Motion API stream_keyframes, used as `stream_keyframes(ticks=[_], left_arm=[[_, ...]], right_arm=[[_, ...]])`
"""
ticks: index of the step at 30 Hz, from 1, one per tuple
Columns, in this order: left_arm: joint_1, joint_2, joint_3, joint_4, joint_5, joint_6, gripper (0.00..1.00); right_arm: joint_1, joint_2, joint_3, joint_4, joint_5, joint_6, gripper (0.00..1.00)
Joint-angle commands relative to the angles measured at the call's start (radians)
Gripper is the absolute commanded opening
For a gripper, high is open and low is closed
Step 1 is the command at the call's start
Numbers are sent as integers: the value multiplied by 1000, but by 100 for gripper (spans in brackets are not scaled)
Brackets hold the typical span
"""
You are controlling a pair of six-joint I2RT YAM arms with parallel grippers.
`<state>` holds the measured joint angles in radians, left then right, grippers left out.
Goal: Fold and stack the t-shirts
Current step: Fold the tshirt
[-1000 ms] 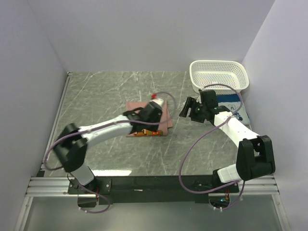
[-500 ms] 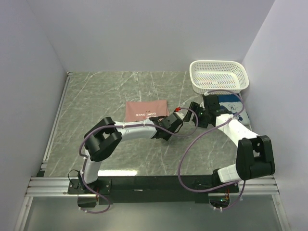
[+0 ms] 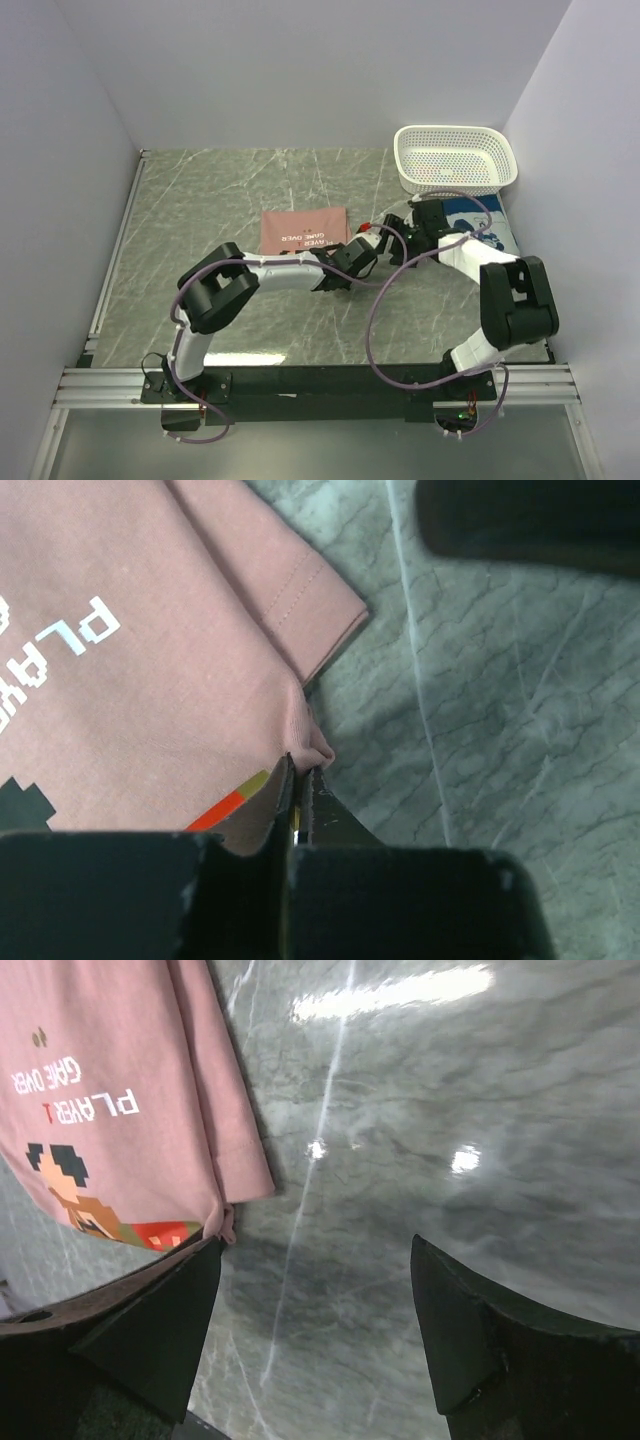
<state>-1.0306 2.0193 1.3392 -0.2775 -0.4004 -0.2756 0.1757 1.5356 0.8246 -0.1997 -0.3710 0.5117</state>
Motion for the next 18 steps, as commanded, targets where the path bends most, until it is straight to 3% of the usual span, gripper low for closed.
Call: stream_keyframes(ticks=[1, 15, 18], left_arm=[[-5, -56, -57, 23, 18, -8, 1], [-3, -237, -130, 73, 21, -60, 1], [-3, -278, -141, 86, 23, -68, 1]], right_arm=[[44, 67, 30, 100, -72, 39, 82], [252, 327, 209, 175, -117, 152, 77], [284, 359, 211, 197, -131, 177, 72]])
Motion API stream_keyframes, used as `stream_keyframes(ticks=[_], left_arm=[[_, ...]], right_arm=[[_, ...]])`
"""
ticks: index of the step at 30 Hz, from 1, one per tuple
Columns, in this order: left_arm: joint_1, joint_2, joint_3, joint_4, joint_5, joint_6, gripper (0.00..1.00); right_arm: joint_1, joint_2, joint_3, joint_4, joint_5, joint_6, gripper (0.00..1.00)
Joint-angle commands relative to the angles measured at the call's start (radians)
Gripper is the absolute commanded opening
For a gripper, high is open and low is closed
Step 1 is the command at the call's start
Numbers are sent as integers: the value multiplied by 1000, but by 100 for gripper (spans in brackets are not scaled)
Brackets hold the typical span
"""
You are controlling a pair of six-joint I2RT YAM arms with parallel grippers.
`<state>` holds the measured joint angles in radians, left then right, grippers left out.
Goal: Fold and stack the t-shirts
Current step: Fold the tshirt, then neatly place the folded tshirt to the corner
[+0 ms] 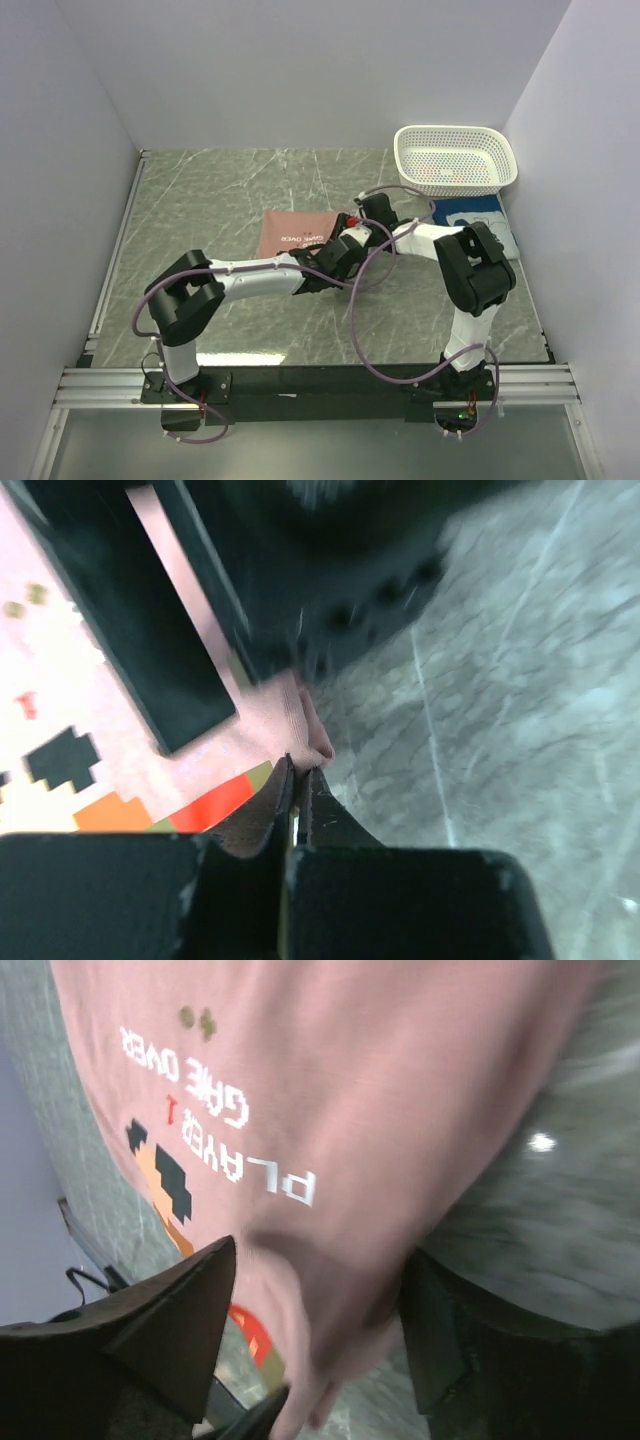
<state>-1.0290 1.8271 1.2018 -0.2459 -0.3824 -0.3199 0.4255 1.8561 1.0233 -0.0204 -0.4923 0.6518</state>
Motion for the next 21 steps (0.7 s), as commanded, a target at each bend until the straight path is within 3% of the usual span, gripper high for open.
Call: stream_keyframes(ticks=[1, 5, 7, 8, 10, 11, 17, 21], left_arm=[[-5, -94, -2, 57, 10, -25, 1], [-5, -97, 11, 48, 40, -33, 7], [-6, -94, 10, 48, 59, -45, 10], [-5, -97, 5, 48, 63, -50, 19], [-5, -115, -10, 45, 69, -74, 28], [-5, -124, -18, 37, 69, -85, 33], [17, -212, 15, -122, 73, -160, 44], [127, -305, 33, -251, 95, -160, 51]], right_arm=[[39, 49, 12, 17, -17, 42, 70], [52, 63, 12, 54, -31, 48, 54], [52, 58, 18, 43, -31, 31, 33], [52, 54, 30, 24, -16, 19, 24], [50, 31, 43, -36, 14, -32, 0], [48, 22, 56, -83, 40, -73, 0], [9, -67, 115, -306, 151, -263, 0], [-19, -123, 161, -452, 271, -380, 0]])
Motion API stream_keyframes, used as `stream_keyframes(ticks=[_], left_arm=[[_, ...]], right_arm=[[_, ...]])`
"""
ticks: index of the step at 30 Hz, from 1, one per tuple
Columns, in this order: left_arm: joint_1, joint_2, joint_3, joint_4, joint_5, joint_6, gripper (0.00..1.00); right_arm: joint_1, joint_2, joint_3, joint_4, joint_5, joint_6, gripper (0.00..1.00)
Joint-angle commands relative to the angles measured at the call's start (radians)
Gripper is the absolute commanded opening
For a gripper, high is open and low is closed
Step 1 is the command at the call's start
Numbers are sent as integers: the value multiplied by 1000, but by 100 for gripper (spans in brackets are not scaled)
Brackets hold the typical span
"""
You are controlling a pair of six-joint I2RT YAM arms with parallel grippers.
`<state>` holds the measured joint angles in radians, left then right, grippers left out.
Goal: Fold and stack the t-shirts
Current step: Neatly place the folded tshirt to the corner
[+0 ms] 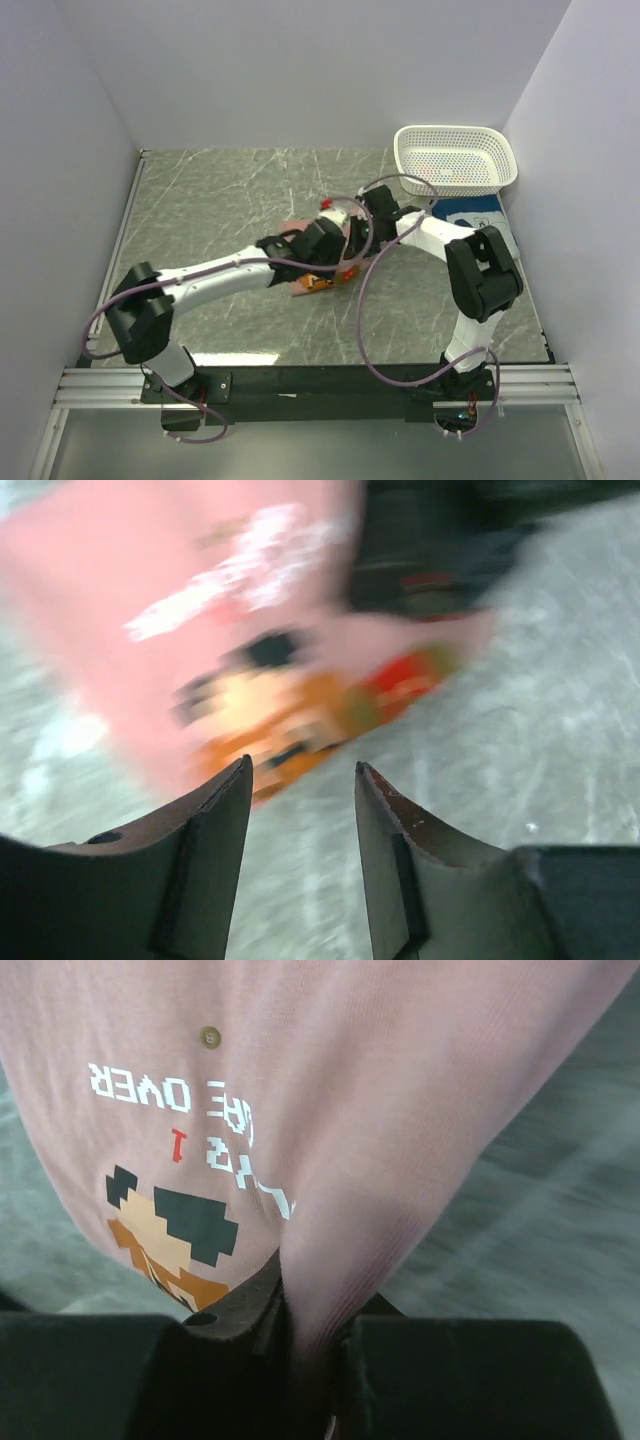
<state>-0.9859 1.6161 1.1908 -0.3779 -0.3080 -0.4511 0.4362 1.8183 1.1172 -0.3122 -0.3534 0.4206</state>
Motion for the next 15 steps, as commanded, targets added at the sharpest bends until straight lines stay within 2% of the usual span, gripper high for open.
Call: stream_keyframes(ticks=[1, 6, 9, 12, 15], left_arm=[[116, -116, 49, -146, 27, -21, 51], [388, -238, 105, -314, 87, -5, 63], [492, -292, 118, -349, 57, 6, 78], [562, -356, 49, -319, -19, -14, 98], [645, -398, -54, -245, 9, -43, 99]], right_arm=[[-37, -97, 79, -189, 186, -169, 0], [-103, -123, 150, -343, 284, -281, 0], [-148, -137, 177, -401, 339, -316, 0], [-178, -146, 199, -439, 431, -327, 0], [-209, -146, 236, -475, 529, -353, 0]])
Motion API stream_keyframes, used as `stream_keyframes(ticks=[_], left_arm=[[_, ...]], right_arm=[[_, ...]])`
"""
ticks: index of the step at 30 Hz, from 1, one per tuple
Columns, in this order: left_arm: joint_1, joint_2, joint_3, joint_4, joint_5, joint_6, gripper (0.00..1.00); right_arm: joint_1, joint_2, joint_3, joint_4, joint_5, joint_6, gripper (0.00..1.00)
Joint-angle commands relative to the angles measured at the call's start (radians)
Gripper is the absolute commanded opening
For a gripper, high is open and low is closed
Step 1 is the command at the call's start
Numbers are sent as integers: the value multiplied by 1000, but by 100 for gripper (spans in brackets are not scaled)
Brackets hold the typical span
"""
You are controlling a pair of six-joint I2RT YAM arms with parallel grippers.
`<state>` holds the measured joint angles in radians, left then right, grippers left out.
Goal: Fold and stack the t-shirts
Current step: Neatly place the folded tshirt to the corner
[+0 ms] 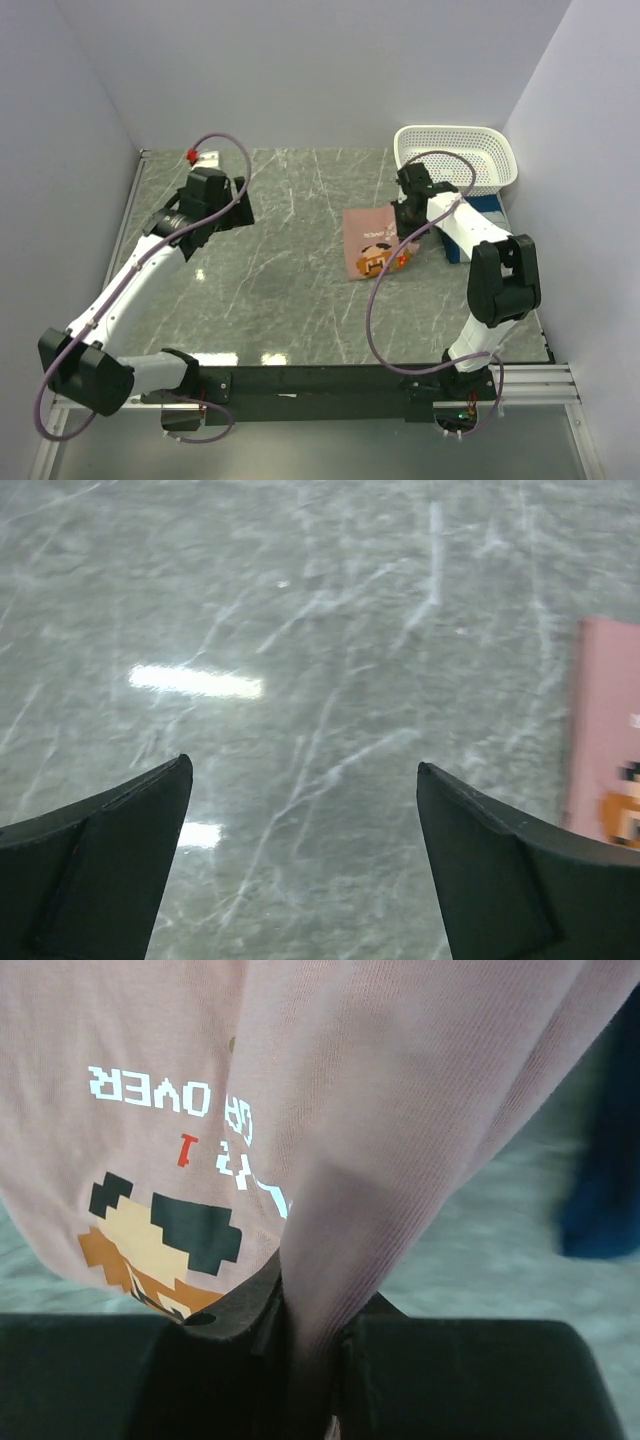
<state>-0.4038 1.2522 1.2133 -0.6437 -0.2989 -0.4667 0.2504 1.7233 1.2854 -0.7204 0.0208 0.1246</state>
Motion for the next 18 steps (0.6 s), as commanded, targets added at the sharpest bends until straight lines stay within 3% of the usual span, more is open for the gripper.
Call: stream_keyframes(ticks=[1, 3, 7, 18], left_arm=[[95, -37, -105, 48, 21, -30, 99], [181, -28, -147, 33, 92, -59, 99], [227, -30, -167, 42, 144, -61, 99], [256, -66, -176, 49, 153, -58, 98]], right_arm=[[-36, -53, 84, -74, 175, -68, 0], [-48, -50, 100, -91, 264, -106, 0], [-72, -42, 118, -102, 396, -204, 0], [-261, -7, 250, -116, 442, -255, 0]])
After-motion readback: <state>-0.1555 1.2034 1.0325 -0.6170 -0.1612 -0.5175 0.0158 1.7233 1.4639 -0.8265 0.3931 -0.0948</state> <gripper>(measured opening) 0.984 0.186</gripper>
